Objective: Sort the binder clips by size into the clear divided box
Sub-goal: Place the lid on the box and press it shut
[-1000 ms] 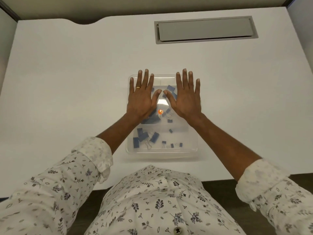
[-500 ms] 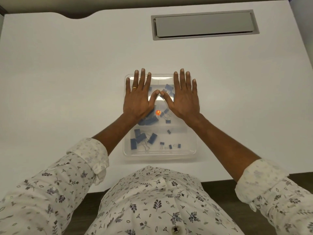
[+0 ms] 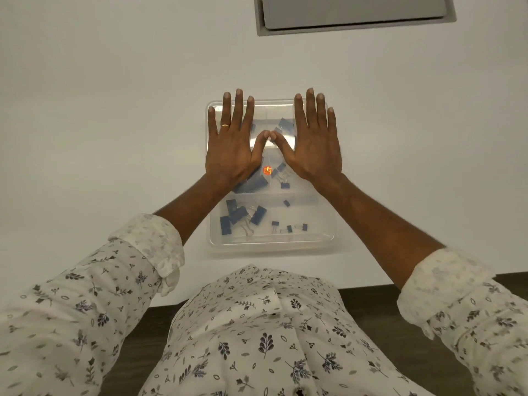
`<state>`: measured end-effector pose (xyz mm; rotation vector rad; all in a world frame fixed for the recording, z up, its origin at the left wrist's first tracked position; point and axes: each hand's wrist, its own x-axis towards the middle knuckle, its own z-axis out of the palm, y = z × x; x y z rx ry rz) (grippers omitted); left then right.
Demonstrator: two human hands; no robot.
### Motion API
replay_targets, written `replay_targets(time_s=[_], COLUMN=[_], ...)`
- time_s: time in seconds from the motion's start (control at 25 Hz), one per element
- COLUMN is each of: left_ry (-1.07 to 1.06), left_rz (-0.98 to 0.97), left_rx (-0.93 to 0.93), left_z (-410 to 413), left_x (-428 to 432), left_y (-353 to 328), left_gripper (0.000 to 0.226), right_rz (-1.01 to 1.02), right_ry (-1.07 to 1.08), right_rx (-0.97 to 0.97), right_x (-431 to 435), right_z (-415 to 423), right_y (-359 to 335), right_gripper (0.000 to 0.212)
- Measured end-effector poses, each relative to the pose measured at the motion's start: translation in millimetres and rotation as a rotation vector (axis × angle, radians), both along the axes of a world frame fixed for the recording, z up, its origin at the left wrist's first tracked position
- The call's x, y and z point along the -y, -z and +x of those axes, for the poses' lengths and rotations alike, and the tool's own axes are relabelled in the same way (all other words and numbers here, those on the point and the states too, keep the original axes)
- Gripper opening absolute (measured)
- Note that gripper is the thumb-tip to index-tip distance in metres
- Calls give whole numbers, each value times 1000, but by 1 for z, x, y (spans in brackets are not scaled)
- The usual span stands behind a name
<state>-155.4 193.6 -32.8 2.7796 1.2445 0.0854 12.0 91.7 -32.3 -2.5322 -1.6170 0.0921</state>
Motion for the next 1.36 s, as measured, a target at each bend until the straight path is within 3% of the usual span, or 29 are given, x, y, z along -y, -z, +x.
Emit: replay_targets(time_s=[0.28,0.44,0.56,0.8,1.0,1.36], left_ry=[-25,-99,-70,86,94,72], left_rz=[-26,-90,-138,-149,-122,-86], left_rx=[3,184,231,68,-17,-12], left_z=[1,-1,-22,-74,-71,-64], left_x=[-1,1,28,105,110,97], left_y=[-3,-21,-28,-13,-8,-9], left_gripper=[84,83,80,71,75,83], right_rz=[16,29,59,-58,-12,1], right_ry=[-7,-17,-38,-77,-97,-128], right_rx=[-53,17,-49,-23,-49,-44], right_x=[-2,11,58,138,142,122], right_z=[1,-9,-37,-67,-64,-58], right_y=[-5,-26,-33,-19,-10,-10], right_gripper=[98,91,84,81,83,83])
